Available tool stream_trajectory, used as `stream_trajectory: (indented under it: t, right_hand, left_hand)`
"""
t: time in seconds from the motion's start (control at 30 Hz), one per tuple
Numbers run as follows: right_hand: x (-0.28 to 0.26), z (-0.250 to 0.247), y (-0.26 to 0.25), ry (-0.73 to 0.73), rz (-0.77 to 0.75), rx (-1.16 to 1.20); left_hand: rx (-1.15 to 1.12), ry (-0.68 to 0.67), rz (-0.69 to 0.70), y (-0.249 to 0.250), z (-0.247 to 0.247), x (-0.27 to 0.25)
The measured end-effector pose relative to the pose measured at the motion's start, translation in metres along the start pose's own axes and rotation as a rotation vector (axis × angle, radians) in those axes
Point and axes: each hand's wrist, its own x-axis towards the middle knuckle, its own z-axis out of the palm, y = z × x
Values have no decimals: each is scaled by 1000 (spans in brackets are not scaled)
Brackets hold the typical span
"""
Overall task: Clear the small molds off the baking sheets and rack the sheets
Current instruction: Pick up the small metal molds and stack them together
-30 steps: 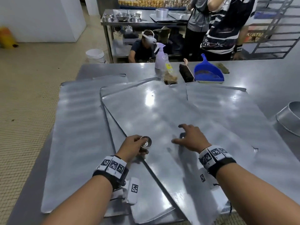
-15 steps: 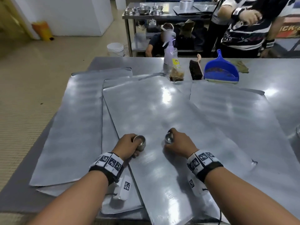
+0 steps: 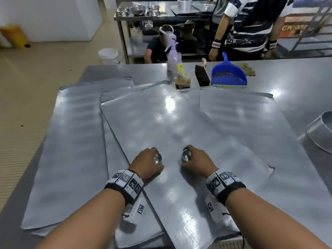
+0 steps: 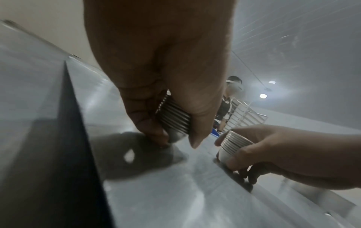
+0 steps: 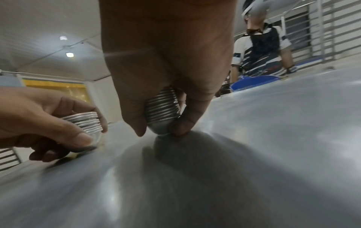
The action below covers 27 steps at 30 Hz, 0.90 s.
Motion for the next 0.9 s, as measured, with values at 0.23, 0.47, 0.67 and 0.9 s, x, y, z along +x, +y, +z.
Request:
stream_trajectory:
  t: [0.23, 0.47, 0.67, 0.9]
  right_hand:
    - [-39, -11, 24, 106, 121, 77]
    - [-91, -47, 71, 242, 204, 200]
    - [-141, -98, 137, 351, 236, 263]
    - [-200, -165, 247, 394, 294, 234]
  left_hand:
    - [-42, -100, 229, 41, 0, 10]
    - [-59, -192, 441, 125, 35, 12]
    - [-42, -253, 548, 209, 85, 5]
    - [-23, -261, 542, 320, 159, -15]
